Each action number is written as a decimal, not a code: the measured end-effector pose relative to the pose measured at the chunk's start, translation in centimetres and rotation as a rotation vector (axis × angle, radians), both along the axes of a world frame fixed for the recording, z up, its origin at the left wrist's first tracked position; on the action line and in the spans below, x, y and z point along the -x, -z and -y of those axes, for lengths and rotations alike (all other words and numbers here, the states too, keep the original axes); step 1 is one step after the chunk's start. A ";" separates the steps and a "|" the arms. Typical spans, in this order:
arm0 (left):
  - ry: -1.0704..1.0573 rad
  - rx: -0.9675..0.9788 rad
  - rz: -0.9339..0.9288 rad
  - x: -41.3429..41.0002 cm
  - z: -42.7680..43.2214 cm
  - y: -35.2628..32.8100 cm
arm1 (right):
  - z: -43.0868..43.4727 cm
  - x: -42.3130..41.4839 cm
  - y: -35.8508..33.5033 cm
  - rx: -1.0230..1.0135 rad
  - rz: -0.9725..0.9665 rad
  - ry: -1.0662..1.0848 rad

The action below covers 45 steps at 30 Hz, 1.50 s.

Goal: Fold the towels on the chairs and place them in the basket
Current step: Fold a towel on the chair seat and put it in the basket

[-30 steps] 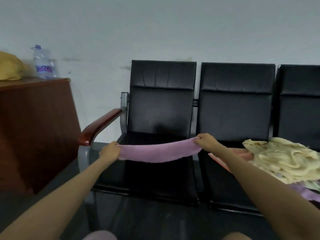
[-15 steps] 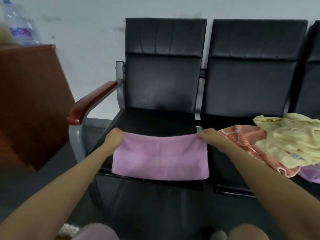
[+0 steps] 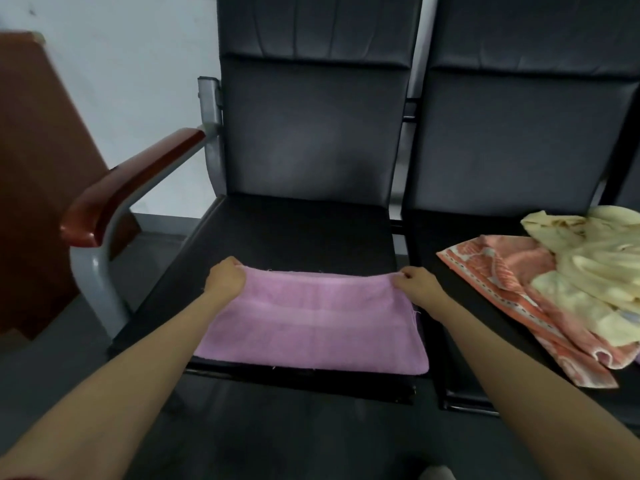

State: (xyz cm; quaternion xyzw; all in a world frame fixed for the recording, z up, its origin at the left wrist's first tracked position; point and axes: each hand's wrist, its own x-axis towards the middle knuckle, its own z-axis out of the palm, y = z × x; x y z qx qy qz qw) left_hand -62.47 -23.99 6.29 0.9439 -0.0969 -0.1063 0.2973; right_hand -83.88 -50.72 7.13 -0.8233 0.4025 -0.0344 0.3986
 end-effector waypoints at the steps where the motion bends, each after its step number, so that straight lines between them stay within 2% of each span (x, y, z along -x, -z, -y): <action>1: 0.016 -0.030 0.036 0.1 -0.1 0.3 | 0.1 0.1 0.3 0.022 0.002 -0.011; 4: 0.113 -0.177 0.196 1.7 -0.3 0.4 | -0.1 0.4 0.9 0.120 -0.027 -0.021; 6: 0.228 -0.283 0.381 3.9 0.1 0.1 | -0.9 0.5 1.3 0.305 -0.077 -0.054; 8: 0.367 -0.246 0.509 6.6 1.2 0.1 | -2.6 0.4 1.6 0.511 -0.020 -0.133; 11: 0.556 -0.194 0.487 10.3 2.9 0.8 | -7.0 -0.6 1.7 0.590 0.147 -0.355; 14: 0.618 -0.339 0.349 11.7 3.1 2.5 | -11.0 -1.6 2.9 0.526 0.080 -0.515; 18: 0.491 -0.433 0.245 10.5 1.0 3.3 | -12.4 -1.6 4.2 0.492 -0.134 -0.608; 29: 0.269 -0.378 0.195 8.6 -5.1 3.6 | -7.5 2.1 4.5 0.547 -0.203 -0.572; 32: 0.230 -0.286 0.215 8.5 -5.4 3.7 | -7.8 2.4 4.4 0.537 -0.186 -0.584; 35: 0.003 -0.062 0.309 8.6 -5.8 3.4 | -8.0 2.4 4.5 0.554 -0.202 -0.570; 38: -0.183 -0.171 0.258 8.2 -6.3 2.6 | -8.1 2.4 4.4 0.557 -0.215 -0.564; 42: -0.201 -0.249 0.081 7.1 -6.3 1.4 | -8.2 2.4 4.3 0.551 -0.205 -0.567; 45: -0.164 -0.270 0.090 6.9 -6.3 1.2 | -8.3 2.5 4.3 0.558 -0.208 -0.558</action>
